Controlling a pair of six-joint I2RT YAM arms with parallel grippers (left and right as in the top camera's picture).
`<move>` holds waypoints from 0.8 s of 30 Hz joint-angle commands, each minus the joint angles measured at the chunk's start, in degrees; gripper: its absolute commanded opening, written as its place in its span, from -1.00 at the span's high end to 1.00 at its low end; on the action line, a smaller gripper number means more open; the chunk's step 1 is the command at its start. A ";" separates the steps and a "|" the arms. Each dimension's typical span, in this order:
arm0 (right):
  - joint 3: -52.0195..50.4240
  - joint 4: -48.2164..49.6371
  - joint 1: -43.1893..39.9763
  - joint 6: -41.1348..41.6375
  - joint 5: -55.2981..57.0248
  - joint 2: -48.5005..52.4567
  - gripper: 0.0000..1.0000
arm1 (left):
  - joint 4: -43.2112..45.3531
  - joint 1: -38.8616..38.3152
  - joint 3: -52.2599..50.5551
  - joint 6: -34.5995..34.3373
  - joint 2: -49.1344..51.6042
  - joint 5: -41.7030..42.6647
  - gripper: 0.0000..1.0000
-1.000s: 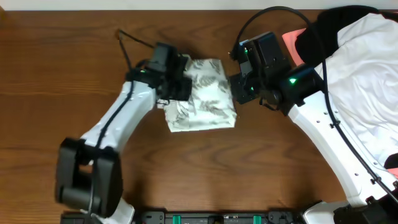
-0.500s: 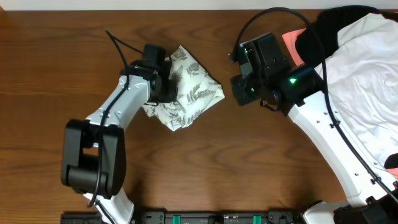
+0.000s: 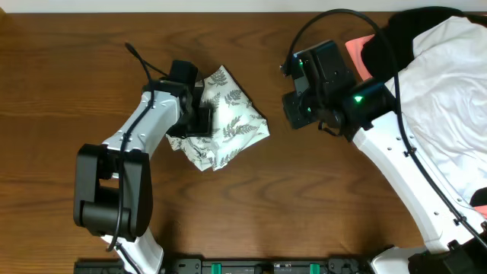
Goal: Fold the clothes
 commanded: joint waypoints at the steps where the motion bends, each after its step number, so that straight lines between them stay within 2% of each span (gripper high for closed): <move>1: 0.76 -0.50 -0.50 0.28 0.85 0.00 0.21 | -0.57 0.24 0.02 -0.50 0.44 -1.46 -0.62; 6: 0.74 -1.18 -0.63 0.28 1.25 0.02 0.21 | -2.32 0.24 0.04 -1.09 0.44 -9.33 -0.79; 8: 0.72 -1.14 -0.74 0.28 1.25 0.02 0.22 | -2.69 0.24 0.07 -4.42 0.33 -13.84 -0.89; 14: 0.66 -1.14 -0.76 0.28 1.27 0.02 0.22 | -1.38 0.24 0.07 -4.61 -4.20 -14.19 -0.91; 15: 0.66 -1.14 -0.76 0.28 1.27 0.02 0.22 | -0.79 0.24 0.07 -4.63 -5.73 -14.29 -0.98; 19: 0.66 -1.27 -1.11 0.31 1.27 0.02 0.24 | 2.36 0.24 0.07 -4.85 -11.34 -15.58 -0.96; 21: 0.66 -1.33 -1.31 0.37 1.25 0.02 0.25 | 4.70 0.17 0.07 -5.07 -13.81 -12.87 -0.96; 23: 0.66 -1.33 -1.64 0.74 1.22 0.02 0.25 | 7.54 0.17 0.07 -3.15 -15.50 -3.80 -0.96; 24: 0.66 -1.33 -1.77 0.74 1.25 0.02 0.26 | 9.18 0.15 0.07 -0.44 -15.87 3.58 -0.97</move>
